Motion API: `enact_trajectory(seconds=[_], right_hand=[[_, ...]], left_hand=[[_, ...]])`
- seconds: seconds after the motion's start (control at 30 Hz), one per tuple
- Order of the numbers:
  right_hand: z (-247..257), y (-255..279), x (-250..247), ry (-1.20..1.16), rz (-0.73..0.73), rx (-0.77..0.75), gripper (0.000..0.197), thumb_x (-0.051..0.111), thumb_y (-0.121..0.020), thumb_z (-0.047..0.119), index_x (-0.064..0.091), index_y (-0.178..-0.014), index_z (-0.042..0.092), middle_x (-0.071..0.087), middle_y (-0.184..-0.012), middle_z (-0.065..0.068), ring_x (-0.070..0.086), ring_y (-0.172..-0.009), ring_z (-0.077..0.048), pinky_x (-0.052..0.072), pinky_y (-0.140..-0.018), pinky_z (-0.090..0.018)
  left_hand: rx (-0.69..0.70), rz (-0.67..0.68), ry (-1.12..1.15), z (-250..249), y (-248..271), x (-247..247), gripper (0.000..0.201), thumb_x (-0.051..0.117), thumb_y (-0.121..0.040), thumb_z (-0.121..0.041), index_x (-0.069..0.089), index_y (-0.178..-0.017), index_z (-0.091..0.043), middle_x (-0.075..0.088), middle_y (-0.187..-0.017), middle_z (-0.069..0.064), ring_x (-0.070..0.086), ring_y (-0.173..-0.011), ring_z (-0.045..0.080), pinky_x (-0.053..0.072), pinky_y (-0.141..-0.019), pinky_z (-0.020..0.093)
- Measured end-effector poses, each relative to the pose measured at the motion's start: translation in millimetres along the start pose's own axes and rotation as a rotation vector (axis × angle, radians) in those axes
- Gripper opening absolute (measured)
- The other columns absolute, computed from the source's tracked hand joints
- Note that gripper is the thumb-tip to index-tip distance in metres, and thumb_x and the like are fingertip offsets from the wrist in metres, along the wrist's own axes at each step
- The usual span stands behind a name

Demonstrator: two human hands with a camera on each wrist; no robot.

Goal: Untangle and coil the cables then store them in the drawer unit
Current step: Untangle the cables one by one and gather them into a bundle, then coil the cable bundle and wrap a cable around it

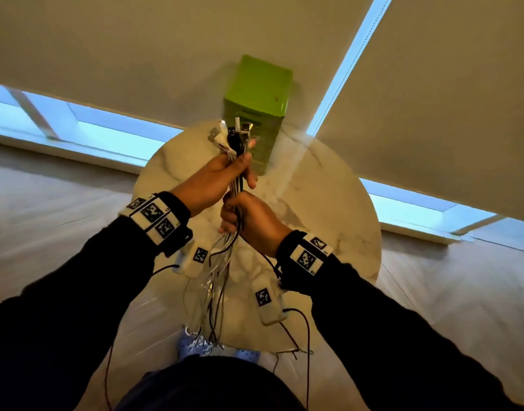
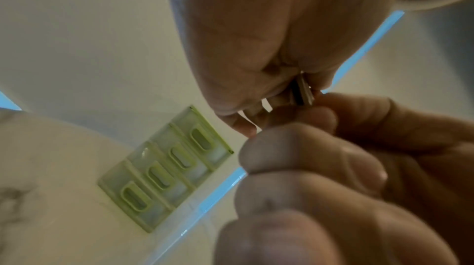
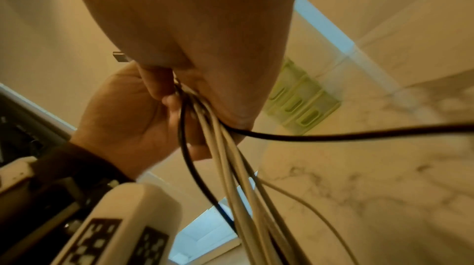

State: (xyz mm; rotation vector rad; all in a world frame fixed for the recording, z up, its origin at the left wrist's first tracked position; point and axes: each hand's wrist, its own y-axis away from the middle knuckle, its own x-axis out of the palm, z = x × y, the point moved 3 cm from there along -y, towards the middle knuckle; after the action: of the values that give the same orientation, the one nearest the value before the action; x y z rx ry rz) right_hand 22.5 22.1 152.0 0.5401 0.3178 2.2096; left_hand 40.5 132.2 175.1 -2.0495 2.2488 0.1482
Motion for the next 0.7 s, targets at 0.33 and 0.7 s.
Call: enact_trajectory(seconds=[0.33, 0.7], right_hand=[[26.8, -24.9, 68.7, -0.064, 0.304, 0.134, 0.011, 0.039, -0.080, 0.017, 0.035, -0.069, 0.017, 0.027, -0.058, 0.002, 0.020, -0.052, -0.014, 0.027, -0.057, -0.029], [53.3, -56.6, 133.3, -0.163, 0.199, -0.106, 0.020, 0.036, -0.085, 0.014, 0.031, -0.066, 0.018, 0.017, -0.058, -0.003, 0.019, -0.057, -0.022, 0.041, -0.084, -0.039]], left_hand=[[-0.228, 0.437, 0.495, 62.1, 89.4, -22.0, 0.047, 0.084, -0.073, -0.047, 0.073, -0.114, -0.028, 0.074, -0.108, -0.008, 0.067, -0.106, 0.006, 0.051, -0.093, 0.022], [0.015, -0.567, -0.641, 65.3, 118.6, -155.9, 0.024, 0.073, -0.078, -0.038, 0.059, -0.086, -0.020, 0.069, -0.076, 0.002, 0.065, -0.067, 0.025, 0.053, -0.062, 0.039]])
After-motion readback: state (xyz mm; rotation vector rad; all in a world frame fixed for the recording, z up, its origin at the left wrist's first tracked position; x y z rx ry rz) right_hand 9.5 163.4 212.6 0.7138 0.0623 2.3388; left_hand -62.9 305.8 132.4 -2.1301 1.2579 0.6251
